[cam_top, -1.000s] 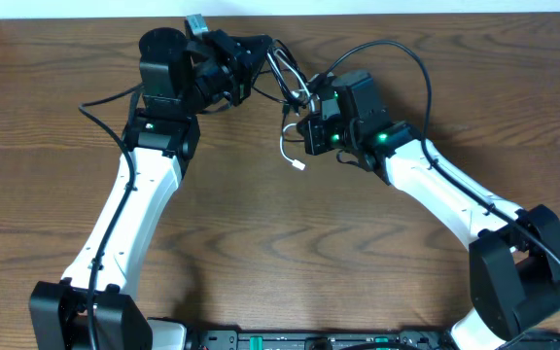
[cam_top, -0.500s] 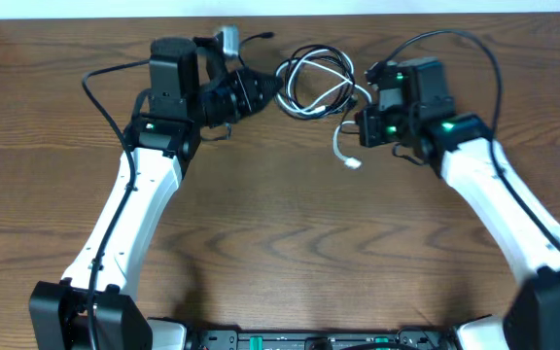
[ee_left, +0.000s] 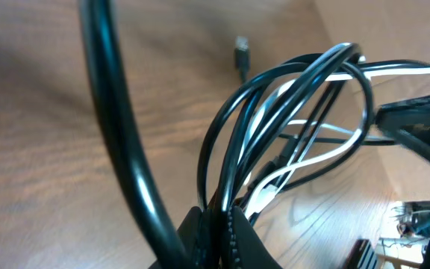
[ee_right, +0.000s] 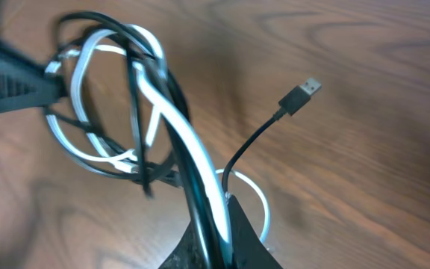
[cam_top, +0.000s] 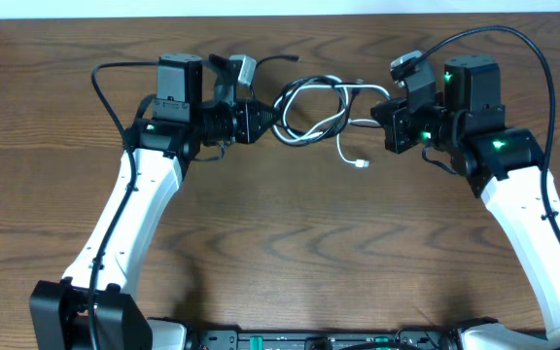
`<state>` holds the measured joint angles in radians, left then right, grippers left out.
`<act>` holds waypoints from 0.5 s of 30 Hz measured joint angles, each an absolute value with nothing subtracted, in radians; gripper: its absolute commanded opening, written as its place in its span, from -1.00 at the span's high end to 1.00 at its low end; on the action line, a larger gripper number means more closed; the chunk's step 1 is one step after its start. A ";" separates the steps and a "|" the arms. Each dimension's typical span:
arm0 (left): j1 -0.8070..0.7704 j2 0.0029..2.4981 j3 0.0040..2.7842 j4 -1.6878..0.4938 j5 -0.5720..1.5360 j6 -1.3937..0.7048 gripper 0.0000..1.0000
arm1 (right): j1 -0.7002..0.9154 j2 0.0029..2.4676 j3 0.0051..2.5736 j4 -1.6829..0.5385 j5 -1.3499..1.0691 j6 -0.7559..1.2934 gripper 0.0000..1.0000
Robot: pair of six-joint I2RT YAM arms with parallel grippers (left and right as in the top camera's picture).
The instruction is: Untangle cables
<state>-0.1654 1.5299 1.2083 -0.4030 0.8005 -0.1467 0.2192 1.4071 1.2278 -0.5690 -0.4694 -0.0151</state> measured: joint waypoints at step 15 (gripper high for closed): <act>-0.165 1.530 1.200 -0.497 0.685 -0.110 0.33 | 0.163 1.404 1.228 -0.539 -0.682 -0.070 0.98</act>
<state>-0.1654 1.5299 1.1995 -0.4969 0.6853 -0.1097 0.1631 1.4040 1.2278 -0.5392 -0.6819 -0.0704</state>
